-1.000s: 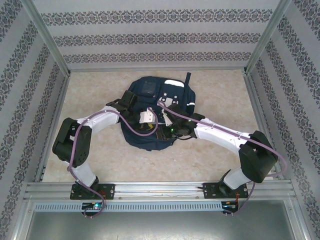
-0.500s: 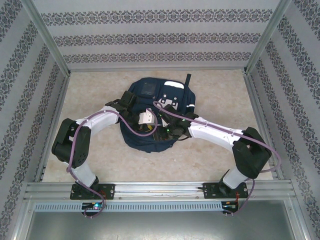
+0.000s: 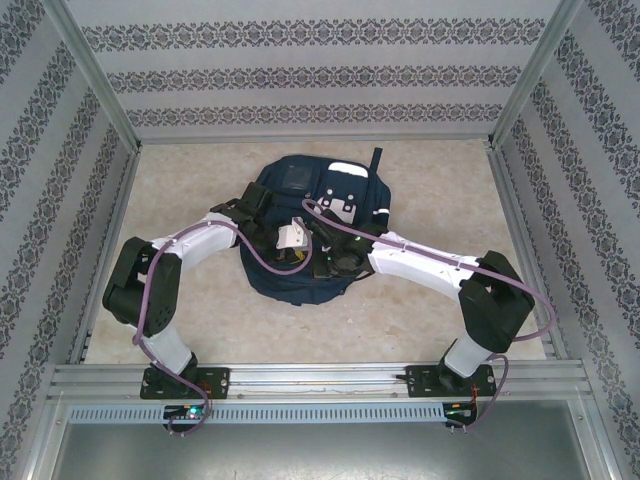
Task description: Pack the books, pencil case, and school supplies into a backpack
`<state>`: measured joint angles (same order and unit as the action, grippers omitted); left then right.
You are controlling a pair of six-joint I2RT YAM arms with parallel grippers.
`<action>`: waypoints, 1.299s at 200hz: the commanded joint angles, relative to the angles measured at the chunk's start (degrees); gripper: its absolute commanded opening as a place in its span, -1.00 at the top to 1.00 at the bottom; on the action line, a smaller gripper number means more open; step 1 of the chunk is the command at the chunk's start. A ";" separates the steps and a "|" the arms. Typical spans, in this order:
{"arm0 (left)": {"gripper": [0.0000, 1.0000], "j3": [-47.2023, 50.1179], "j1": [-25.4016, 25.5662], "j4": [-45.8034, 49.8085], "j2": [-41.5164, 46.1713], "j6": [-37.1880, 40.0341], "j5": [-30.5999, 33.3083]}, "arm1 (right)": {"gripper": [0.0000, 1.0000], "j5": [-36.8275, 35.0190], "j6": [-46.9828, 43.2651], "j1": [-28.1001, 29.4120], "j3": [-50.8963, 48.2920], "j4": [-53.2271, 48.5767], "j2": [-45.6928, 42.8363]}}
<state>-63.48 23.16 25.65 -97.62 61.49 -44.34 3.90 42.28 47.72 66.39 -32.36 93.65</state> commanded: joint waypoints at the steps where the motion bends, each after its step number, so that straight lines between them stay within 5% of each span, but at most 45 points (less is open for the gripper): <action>1: 1.00 1.23 0.10 4.01 3.00 2.95 -3.02 | 1.00 -3.28 -1.58 -2.54 -0.05 -3.94 -2.20; 54: 1.00 2.64 -0.31 5.08 4.43 5.73 -1.18 | 1.00 6.70 -12.40 -15.28 -9.11 -1.85 -7.38; 126: 1.00 6.57 -0.08 3.78 7.97 6.42 -0.80 | 1.00 11.51 -16.31 -27.09 -6.50 -5.64 -4.21; 218: 1.00 5.72 0.14 2.94 7.00 3.63 0.58 | 1.00 20.08 -27.52 -23.49 -4.28 -9.66 -5.10; 237: 1.00 5.76 0.22 3.02 7.36 3.19 -0.12 | 0.43 22.44 -29.61 -19.95 -3.47 -7.54 -5.83; 260: 1.00 4.79 0.15 3.65 7.05 1.77 -1.01 | 0.25 16.59 -30.33 -13.66 -2.50 -4.85 -6.61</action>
<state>-57.89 23.55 24.51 -92.07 65.10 -41.82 24.38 14.79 28.95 61.43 -39.99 87.92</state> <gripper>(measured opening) 0.074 0.347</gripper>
